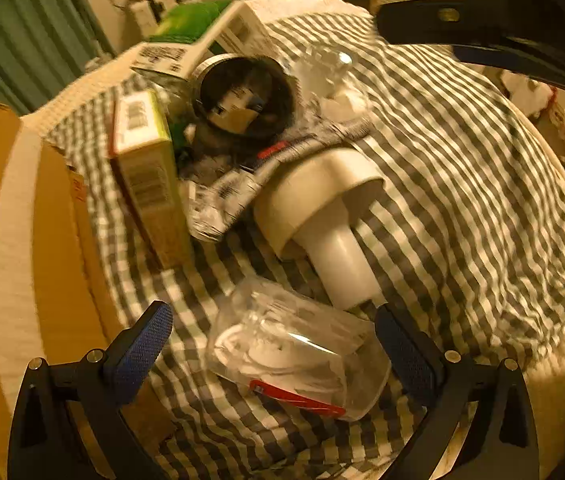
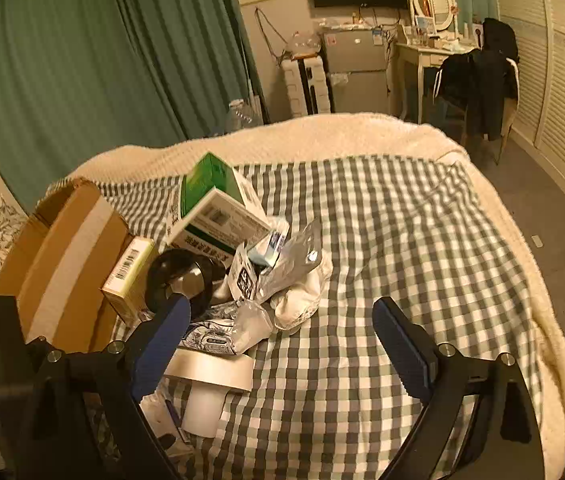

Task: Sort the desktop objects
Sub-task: 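Grasp the clear plastic cup with the left tool while the right grasps the silver foil packet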

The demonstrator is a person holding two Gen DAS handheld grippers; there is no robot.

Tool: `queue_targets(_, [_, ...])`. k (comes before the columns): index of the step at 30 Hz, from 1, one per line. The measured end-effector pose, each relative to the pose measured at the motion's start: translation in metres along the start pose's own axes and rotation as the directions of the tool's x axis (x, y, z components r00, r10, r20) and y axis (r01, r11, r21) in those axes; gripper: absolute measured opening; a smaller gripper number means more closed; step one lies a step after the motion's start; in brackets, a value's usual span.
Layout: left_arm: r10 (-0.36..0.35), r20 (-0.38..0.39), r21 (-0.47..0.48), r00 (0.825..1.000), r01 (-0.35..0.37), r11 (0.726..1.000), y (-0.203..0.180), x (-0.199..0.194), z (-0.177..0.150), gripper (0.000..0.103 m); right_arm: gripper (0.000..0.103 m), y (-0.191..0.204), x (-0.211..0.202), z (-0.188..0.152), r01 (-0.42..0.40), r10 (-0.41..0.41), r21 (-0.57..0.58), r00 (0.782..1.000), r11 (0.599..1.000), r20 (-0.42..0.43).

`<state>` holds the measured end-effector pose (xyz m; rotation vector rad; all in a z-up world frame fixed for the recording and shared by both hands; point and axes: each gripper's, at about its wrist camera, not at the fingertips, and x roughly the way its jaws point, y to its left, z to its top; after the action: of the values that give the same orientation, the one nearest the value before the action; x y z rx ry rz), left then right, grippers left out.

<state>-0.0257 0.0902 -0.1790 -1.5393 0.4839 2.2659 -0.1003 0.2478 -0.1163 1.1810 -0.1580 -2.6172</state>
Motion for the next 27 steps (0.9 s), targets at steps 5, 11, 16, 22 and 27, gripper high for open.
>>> queue_targets(5, [-0.037, -0.05, 0.04, 0.998, 0.039, 0.998, -0.003, 0.01, -0.008, 0.103, 0.092, -0.005, 0.02, -0.004, -0.066, 0.07, 0.056, 0.996, 0.996, -0.063])
queue_targets(11, [-0.054, -0.084, 0.073, 0.995, 0.06, 0.996, -0.006, 0.018, -0.017, 0.103, 0.083, -0.005, 0.043, -0.013, -0.144, 0.161, 0.119, 0.975, 0.982, -0.15])
queue_targets(16, [-0.055, -0.107, 0.087, 0.993, 0.065, 0.994, -0.007, 0.027, -0.025, 0.103, 0.079, -0.005, 0.066, -0.022, -0.208, 0.248, 0.199, 0.947, 0.958, -0.204])
queue_targets(22, [-0.084, -0.125, -0.03, 0.989, 0.081, 0.996, 0.006, 0.04, -0.034, 0.103, 0.057, -0.003, 0.074, -0.022, -0.28, 0.333, 0.258, 0.924, 0.925, -0.19])
queue_targets(27, [-0.075, -0.146, -0.073, 0.986, 0.065, 0.995, 0.006, 0.059, -0.045, 0.102, 0.032, 0.0, 0.084, -0.023, -0.312, 0.377, 0.304, 0.907, 0.9, -0.186])
